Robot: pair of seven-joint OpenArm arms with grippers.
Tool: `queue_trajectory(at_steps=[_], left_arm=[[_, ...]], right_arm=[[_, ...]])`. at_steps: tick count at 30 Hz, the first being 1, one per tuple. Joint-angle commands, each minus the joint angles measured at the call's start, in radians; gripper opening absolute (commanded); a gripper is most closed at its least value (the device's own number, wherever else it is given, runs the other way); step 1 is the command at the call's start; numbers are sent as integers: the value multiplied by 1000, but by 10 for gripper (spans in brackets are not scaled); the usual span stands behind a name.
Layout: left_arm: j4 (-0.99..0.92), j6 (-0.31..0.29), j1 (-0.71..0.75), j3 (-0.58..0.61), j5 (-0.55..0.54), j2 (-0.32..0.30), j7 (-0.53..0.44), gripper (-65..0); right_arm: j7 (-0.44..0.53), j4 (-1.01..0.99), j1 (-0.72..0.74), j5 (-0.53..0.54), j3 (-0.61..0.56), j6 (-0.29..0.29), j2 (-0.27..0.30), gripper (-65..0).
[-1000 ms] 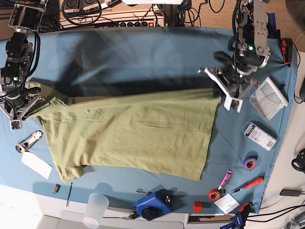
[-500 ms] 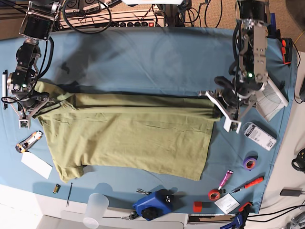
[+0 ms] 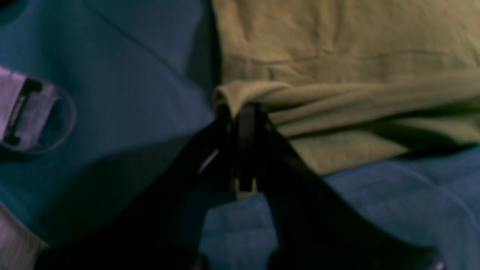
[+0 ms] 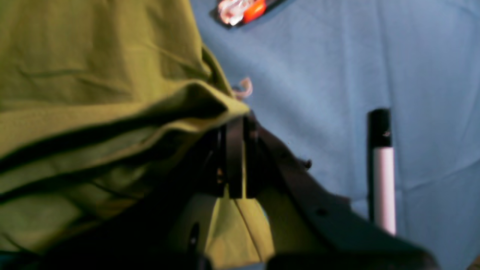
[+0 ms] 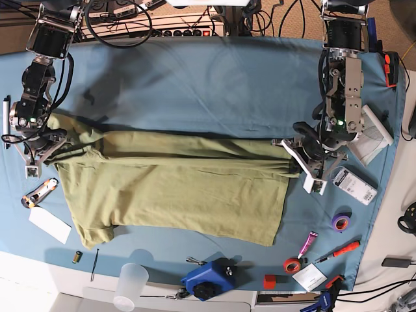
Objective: Layout the t-shirt on the table in an organized manner, then fold the t-shirt properly
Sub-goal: 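Fold the shirt side over with both grippers toward the shirt middle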
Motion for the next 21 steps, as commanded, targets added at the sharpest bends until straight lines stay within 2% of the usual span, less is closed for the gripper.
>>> queue_trajectory(at_steps=[1, 9, 12, 17, 21], left_arm=[[13, 3, -21, -4, 3, -5, -26, -650], [-15, 2, -21, 51, -20, -3, -68, -650], [-26, 5, -22, 96, 27, -2, -114, -650], [-26, 129, -22, 121, 88, -3, -140, -650], [-28, 135, -31, 121, 102, -3, -157, -650]], right_arm=[[28, 2, 19, -6, 11, -12, 25, -650], [33, -29, 19, -7, 12, -12, 25, -650], [37, -29, 19, -7, 12, -13, 25, -650], [50, -29, 19, -32, 12, -25, 25, -650], [60, -29, 19, -32, 12, -42, 24, -650]])
